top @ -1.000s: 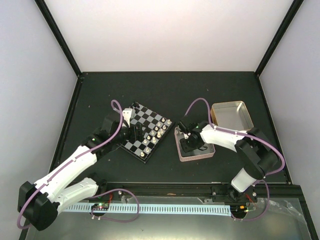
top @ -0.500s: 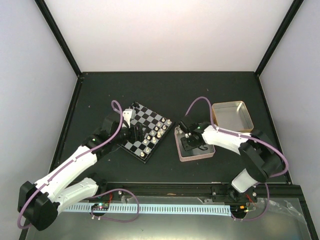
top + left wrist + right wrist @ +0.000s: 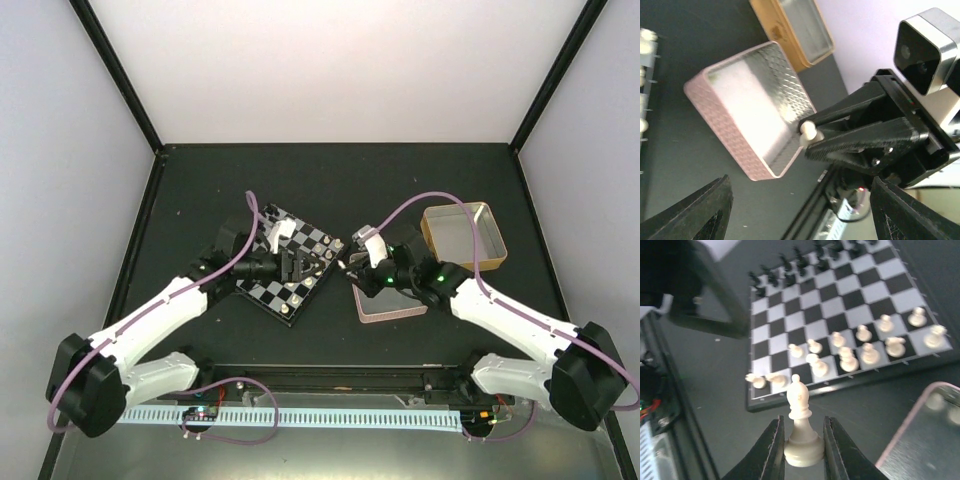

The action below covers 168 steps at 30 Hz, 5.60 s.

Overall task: Set up the chess pieces on the board
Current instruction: Pick up the chess piece from the storage box, then place the chess piece on the chessboard, then pick up the chess piece from the storage box.

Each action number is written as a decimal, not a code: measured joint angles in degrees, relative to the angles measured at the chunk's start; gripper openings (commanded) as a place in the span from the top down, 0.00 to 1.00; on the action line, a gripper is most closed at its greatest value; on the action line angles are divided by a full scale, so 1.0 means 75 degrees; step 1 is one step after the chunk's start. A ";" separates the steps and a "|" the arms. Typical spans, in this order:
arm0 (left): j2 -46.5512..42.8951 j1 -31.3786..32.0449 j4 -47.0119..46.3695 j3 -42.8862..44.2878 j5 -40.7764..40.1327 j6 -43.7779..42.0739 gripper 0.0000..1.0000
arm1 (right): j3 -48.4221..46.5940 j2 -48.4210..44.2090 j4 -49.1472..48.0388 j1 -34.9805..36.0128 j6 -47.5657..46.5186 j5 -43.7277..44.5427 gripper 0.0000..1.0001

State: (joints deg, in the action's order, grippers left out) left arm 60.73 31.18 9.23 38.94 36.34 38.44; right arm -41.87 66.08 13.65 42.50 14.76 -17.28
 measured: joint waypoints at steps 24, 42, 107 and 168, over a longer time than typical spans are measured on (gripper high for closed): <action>0.1411 0.0131 -0.0548 0.0586 0.2022 0.0828 0.98 | -0.0458 0.0315 -0.0289 0.0137 -0.0746 -0.1862 0.74; 0.1003 0.0726 0.1906 0.0723 -0.2702 -0.0600 0.98 | -0.0245 -0.0090 0.0312 0.0152 0.0638 0.2410 0.19; 0.2090 0.1856 0.2046 0.0781 -0.5458 -0.1139 0.58 | -0.0201 0.0906 0.0825 -0.0160 0.2390 0.3433 0.55; -0.1352 0.0064 0.2154 -0.0067 -0.5782 -0.0525 0.48 | -0.1545 0.2809 0.0871 -0.0087 0.1682 0.3617 0.96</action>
State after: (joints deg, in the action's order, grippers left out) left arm 50.59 31.66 25.39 38.44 -7.03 34.50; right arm -53.45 87.15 20.18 41.85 27.38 9.85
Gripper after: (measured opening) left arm 0.515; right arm 0.053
